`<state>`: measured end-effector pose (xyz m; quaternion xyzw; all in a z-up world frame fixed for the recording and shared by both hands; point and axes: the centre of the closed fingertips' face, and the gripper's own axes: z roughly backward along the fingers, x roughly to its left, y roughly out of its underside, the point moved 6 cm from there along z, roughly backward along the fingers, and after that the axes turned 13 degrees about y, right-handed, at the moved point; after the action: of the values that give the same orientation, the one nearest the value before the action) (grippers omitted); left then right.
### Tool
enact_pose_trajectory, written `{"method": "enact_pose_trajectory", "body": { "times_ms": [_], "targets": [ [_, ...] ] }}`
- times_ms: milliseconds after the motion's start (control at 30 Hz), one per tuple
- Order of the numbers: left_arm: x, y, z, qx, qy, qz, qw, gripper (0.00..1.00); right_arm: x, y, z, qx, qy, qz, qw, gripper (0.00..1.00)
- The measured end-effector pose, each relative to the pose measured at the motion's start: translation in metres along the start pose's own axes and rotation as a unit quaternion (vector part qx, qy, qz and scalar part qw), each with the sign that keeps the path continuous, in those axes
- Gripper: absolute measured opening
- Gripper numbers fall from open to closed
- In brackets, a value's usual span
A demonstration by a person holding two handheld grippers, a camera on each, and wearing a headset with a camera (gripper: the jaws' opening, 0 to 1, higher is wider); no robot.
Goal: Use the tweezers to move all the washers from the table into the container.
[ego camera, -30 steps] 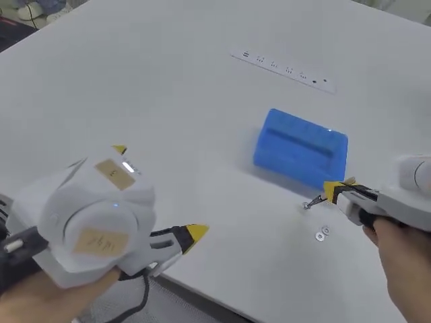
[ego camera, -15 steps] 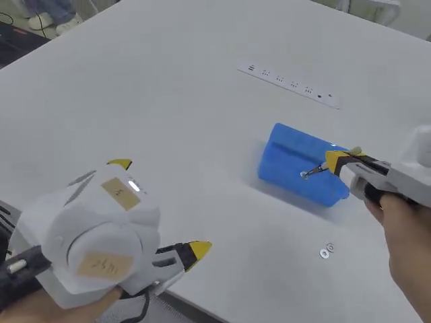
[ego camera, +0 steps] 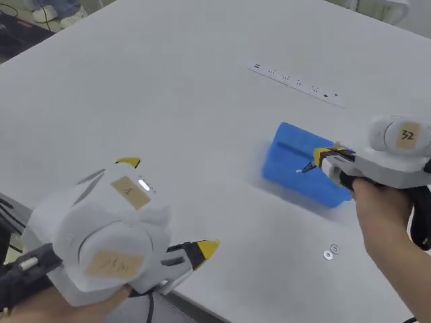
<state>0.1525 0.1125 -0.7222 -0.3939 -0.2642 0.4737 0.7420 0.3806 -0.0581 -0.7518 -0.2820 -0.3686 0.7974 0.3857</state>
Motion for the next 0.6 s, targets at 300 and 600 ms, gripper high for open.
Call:
{"method": "enact_pose_trajectory", "body": {
  "times_ms": [300, 600],
  "targets": [
    [0.003, -0.004, -0.002, -0.004, -0.006, 0.002, 1.0, 0.92, 0.004, 0.009, -0.01, 0.014, -0.002, 0.003, 0.9999, 0.0],
    [0.002, -0.001, -0.001, 0.004, -0.004, 0.004, 1.0, 0.92, 0.004, 0.011, -0.01, 0.018, -0.004, 0.0, 0.9998, 0.01]
  ]
}}
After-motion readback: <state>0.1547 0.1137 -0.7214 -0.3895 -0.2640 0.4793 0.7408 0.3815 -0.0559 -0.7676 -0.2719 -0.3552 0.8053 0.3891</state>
